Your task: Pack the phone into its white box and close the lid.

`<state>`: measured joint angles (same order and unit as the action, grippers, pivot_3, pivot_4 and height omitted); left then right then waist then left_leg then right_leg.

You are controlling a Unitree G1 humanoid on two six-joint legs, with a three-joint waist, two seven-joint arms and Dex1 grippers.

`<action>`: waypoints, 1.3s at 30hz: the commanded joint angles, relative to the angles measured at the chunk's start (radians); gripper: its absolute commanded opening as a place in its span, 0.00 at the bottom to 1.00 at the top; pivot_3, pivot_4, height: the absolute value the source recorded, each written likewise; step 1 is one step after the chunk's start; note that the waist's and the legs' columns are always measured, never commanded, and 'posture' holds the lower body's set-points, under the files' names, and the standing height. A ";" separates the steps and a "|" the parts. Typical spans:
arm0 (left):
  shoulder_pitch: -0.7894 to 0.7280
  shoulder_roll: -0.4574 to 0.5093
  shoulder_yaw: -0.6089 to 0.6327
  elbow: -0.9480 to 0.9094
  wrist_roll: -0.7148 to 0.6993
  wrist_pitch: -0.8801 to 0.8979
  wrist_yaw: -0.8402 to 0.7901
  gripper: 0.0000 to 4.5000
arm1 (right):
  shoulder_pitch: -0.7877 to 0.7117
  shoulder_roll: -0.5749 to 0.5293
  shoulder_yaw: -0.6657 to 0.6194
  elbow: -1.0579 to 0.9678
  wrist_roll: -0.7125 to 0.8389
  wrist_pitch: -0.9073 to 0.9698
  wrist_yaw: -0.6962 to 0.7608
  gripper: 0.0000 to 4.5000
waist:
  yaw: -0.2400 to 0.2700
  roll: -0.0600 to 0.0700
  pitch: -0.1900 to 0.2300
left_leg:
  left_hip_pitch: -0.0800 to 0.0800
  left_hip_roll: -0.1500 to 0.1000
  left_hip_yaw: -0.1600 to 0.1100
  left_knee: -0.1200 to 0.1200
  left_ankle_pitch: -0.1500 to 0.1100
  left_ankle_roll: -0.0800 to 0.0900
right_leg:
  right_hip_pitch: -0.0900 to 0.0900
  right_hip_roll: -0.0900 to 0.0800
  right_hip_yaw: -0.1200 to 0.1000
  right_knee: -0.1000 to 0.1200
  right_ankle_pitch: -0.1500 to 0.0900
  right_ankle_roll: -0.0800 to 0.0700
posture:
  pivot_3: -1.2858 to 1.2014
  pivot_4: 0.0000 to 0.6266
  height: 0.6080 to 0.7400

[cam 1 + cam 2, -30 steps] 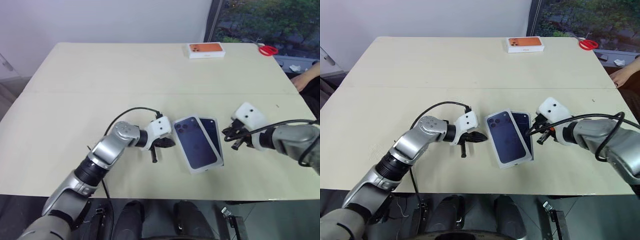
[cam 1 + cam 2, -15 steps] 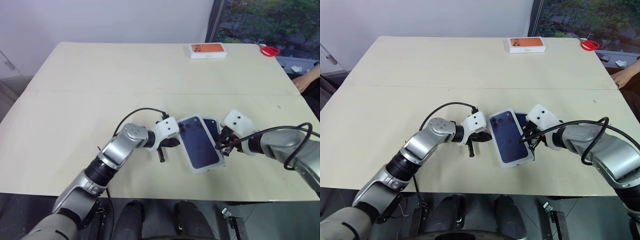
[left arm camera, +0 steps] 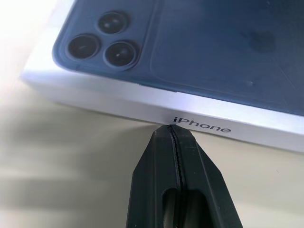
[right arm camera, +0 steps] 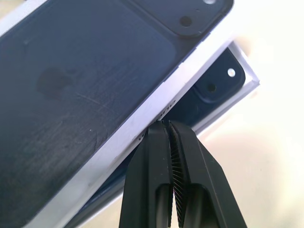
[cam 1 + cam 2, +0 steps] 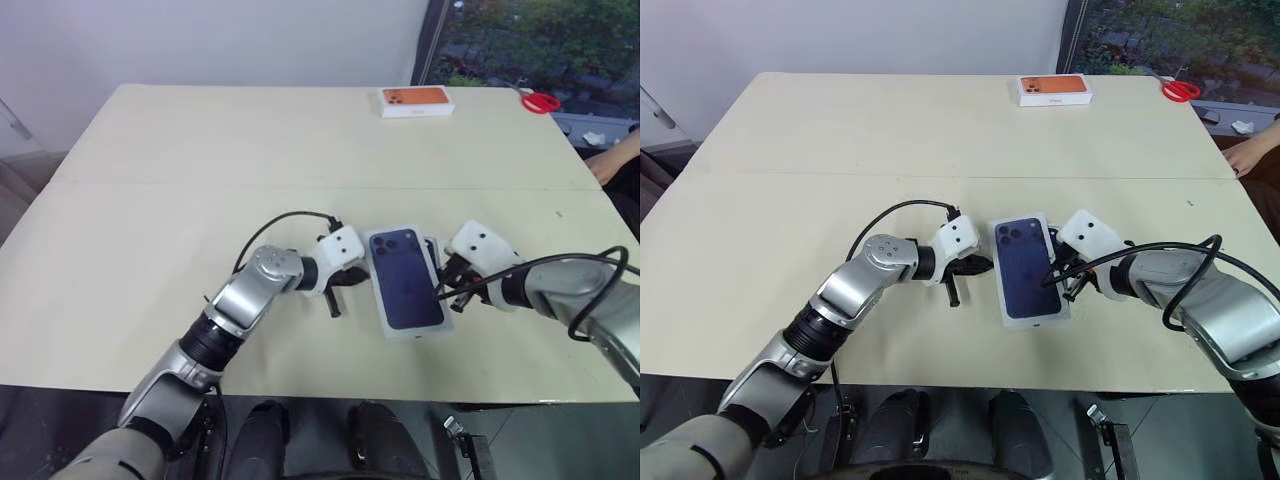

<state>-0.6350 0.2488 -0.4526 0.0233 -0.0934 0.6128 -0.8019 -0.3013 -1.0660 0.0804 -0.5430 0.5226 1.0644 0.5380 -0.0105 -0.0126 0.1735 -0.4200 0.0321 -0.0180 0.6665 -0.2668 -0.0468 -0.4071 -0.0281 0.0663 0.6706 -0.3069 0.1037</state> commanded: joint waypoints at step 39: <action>-0.076 -0.090 0.001 0.062 0.019 -0.080 -0.018 0.00 | 0.064 0.060 -0.095 0.003 -0.086 0.021 0.028 0.04 | 0.000 0.000 0.000 | 0.000 0.000 0.000 0.001 0.000 0.000 | 0.000 0.000 0.000 0.001 0.000 0.000 | 0.52 0.24 0.89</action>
<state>-0.6956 0.1731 -0.4410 0.1336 -0.0723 0.5544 -0.8078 -0.2353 -1.0116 0.0194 -0.5239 0.4376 1.1038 0.5584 -0.0106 -0.0126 0.1735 -0.4199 0.0318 -0.0180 0.6670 -0.2667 -0.0469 -0.4070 -0.0281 0.0663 0.6714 -0.3069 0.1037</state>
